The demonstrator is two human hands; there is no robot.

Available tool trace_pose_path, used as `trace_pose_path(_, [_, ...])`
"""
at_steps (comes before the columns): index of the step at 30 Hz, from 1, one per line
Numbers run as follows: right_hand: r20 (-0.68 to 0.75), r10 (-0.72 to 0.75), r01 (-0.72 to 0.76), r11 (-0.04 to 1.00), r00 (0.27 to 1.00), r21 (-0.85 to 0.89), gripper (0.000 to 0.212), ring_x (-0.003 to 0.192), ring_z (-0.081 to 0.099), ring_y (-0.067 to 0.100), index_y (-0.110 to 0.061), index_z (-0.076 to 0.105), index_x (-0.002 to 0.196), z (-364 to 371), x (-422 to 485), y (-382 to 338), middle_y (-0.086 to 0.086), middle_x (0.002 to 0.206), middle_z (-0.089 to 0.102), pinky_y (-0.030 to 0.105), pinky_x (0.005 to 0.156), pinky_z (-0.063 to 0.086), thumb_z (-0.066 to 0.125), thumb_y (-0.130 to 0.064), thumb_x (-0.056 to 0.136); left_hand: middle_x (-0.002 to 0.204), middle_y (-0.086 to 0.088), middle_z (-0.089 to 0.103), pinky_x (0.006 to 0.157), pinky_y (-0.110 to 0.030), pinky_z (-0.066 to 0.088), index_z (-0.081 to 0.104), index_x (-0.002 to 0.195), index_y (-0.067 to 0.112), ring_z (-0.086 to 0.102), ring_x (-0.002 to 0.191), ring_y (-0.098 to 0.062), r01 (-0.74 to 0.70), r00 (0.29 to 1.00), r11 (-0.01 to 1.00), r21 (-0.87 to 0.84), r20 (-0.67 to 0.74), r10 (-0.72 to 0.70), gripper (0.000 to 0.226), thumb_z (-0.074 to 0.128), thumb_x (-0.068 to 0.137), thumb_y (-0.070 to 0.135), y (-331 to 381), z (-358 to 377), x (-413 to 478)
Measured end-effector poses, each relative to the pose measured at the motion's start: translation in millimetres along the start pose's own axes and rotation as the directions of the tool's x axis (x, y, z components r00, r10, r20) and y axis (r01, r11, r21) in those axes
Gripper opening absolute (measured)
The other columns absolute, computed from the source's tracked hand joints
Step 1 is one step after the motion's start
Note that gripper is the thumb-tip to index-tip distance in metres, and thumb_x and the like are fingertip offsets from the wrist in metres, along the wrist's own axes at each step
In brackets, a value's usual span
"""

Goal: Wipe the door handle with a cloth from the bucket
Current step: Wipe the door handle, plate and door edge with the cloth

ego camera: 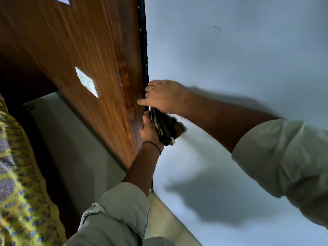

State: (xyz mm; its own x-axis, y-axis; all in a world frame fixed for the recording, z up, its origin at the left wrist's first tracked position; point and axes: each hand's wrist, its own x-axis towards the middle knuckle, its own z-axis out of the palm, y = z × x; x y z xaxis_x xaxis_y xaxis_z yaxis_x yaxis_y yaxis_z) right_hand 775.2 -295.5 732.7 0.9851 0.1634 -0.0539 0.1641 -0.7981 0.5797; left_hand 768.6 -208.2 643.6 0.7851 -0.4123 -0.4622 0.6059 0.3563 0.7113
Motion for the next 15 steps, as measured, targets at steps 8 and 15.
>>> trace_pose_path(8, [0.002, -0.004, 0.004, 0.999, 1.000, 0.037, 0.041, 0.114, 0.058, 0.032, -0.016, 0.058, 0.120, -2.1, -0.4, 2.4, 0.010, 0.110, 0.069, 0.044, 0.098, 0.050, 0.057, 0.000, 0.082, 0.136, -0.023, 0.052, 0.088, -0.032, 0.045, 0.034, 0.140, -0.003, 0.055, 0.121, -0.036, -0.051, 0.965, 0.785, 0.618, -0.172, 0.198, 0.049, 0.040, 0.102, 0.029, -32.6, 14.8, -28.6])
trace_pose_path(15, [-0.027, 0.033, -0.032, 0.999, 0.999, 0.017, 0.034, 0.118, 0.056, 0.033, -0.013, 0.055, 0.121, -2.6, -5.5, -0.6, 0.012, 0.113, 0.067, 0.043, 0.094, 0.052, 0.053, -0.002, 0.089, 0.121, -0.007, 0.062, 0.091, -0.034, 0.050, 0.052, 0.128, 0.009, 0.062, 0.106, -0.025, -0.052, 0.997, 0.969, 0.242, -0.049, 0.066, 0.040, 0.046, 0.101, 0.038, -8.0, 2.1, -2.8])
